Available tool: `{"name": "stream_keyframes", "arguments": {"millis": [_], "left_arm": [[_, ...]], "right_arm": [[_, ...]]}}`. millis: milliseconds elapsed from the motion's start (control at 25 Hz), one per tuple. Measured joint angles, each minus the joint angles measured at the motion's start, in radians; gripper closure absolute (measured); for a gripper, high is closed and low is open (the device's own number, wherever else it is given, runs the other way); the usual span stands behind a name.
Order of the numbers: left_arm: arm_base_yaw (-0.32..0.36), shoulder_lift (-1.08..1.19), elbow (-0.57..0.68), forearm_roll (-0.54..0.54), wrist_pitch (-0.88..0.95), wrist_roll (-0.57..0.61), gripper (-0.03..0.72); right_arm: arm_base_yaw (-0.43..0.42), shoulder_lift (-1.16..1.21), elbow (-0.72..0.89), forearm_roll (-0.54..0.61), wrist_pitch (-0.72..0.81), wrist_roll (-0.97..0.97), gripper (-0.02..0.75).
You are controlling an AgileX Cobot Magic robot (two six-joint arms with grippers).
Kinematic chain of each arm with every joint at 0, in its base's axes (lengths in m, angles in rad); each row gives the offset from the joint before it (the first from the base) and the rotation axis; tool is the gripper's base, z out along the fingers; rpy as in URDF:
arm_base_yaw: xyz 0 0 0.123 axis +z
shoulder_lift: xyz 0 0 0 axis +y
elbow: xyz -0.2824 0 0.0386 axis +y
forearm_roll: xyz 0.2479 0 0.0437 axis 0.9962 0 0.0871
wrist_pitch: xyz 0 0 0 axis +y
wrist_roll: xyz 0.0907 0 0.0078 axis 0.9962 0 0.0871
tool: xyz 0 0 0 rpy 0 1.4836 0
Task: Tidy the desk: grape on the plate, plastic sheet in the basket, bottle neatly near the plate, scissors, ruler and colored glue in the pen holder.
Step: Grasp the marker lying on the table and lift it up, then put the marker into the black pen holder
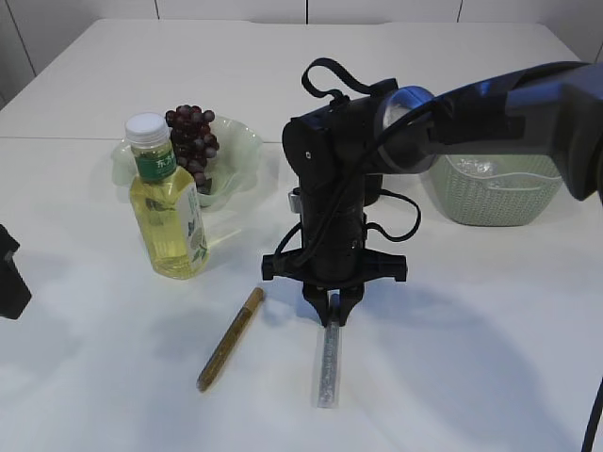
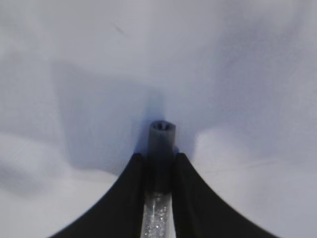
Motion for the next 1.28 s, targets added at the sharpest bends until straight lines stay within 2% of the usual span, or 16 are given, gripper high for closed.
{"name": "stream_keyframes", "arguments": {"millis": [400, 680, 1280], "left_arm": [[0.0, 0.0, 0.0, 0.021, 0.0, 0.0, 0.273], [0.0, 0.0, 0.0, 0.021, -0.002, 0.0, 0.273], [0.0, 0.0, 0.0, 0.022, -0.002, 0.0, 0.273]], "right_arm": [[-0.011, -0.011, 0.0, 0.015, -0.004, -0.119, 0.595], [-0.066, -0.079, 0.0, 0.046, -0.007, -0.203, 0.595], [-0.288, -0.239, 0.002, 0.258, -0.067, -0.585, 0.596]]}}
